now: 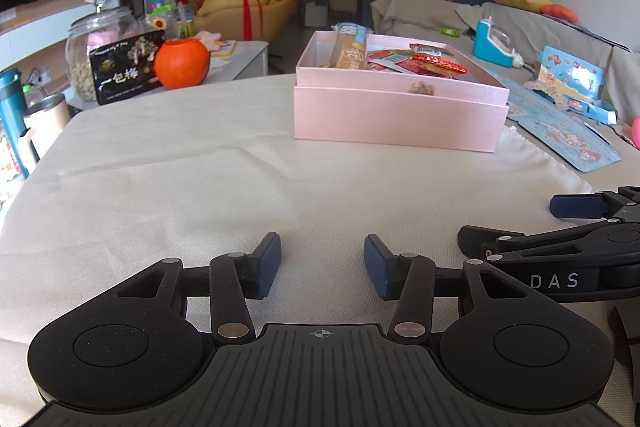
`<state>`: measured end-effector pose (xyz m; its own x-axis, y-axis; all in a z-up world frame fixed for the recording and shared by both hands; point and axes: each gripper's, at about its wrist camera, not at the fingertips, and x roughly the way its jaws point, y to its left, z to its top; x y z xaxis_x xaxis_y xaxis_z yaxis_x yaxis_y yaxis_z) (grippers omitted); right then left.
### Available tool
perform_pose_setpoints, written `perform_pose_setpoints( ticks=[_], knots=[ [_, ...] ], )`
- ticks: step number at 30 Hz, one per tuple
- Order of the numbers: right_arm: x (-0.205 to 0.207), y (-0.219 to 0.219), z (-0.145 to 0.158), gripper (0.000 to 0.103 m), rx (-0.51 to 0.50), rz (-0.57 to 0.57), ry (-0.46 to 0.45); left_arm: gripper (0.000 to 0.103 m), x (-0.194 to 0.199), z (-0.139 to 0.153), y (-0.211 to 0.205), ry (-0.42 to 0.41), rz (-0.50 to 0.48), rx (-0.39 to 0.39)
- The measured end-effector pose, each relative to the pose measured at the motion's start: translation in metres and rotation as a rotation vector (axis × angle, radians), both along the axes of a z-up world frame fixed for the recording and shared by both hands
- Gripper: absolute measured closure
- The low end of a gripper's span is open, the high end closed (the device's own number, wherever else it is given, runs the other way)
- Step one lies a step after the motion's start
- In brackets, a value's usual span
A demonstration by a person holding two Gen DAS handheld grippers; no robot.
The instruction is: Organize snacks
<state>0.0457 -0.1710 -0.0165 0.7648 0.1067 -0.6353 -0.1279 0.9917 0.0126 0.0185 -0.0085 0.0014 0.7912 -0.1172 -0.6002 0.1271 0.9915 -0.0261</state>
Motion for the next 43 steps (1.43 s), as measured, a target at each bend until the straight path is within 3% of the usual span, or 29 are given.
perform_pose_setpoints(
  ticks=[43],
  knots=[
    [-0.0001,0.0001,-0.0002,0.000,0.000,0.000,0.000,0.052,0.0003,0.0001,0.0019,-0.001,-0.006,-0.002]
  ],
)
